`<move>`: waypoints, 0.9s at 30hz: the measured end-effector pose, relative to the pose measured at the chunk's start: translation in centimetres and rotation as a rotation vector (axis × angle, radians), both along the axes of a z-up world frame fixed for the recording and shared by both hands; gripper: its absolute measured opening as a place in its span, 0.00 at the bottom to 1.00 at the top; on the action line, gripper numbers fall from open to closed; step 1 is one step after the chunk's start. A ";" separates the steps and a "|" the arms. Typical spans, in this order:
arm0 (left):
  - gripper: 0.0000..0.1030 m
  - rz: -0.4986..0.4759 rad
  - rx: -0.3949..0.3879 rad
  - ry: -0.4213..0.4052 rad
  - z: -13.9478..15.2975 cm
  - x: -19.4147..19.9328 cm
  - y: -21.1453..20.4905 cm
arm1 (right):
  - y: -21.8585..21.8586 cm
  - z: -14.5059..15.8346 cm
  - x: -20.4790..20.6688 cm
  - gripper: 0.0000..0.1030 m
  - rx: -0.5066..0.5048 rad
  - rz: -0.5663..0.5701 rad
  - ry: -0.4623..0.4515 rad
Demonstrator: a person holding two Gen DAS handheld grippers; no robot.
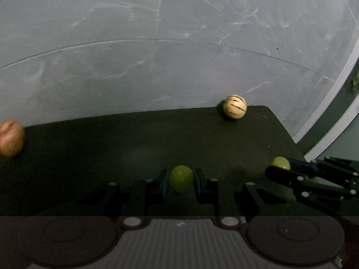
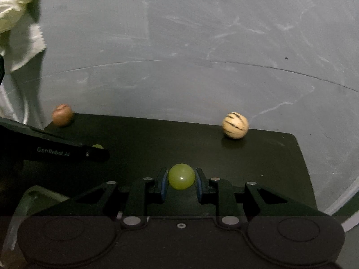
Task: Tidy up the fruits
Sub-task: 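Grasp a green grape with the right tool while the left tool grasps the other grape, then carry the grape in the right tool while the left tool carries its grape over the tray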
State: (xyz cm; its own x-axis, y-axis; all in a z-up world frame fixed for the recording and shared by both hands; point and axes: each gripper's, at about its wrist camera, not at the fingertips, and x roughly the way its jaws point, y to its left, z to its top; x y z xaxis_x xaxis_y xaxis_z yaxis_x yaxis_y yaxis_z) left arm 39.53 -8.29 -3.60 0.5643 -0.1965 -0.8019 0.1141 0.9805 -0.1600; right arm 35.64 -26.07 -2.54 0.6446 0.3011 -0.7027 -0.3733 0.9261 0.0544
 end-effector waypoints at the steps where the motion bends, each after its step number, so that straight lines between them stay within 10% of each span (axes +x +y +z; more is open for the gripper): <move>1: 0.25 0.015 0.001 -0.001 0.2 -0.8 0.3 | 0.2 0.1 -0.5 0.26 0.004 0.015 -0.001; 27: 0.25 0.271 -0.034 0.058 -1.0 -16.3 3.2 | 2.3 -1.0 -11.5 0.26 -0.020 0.269 0.075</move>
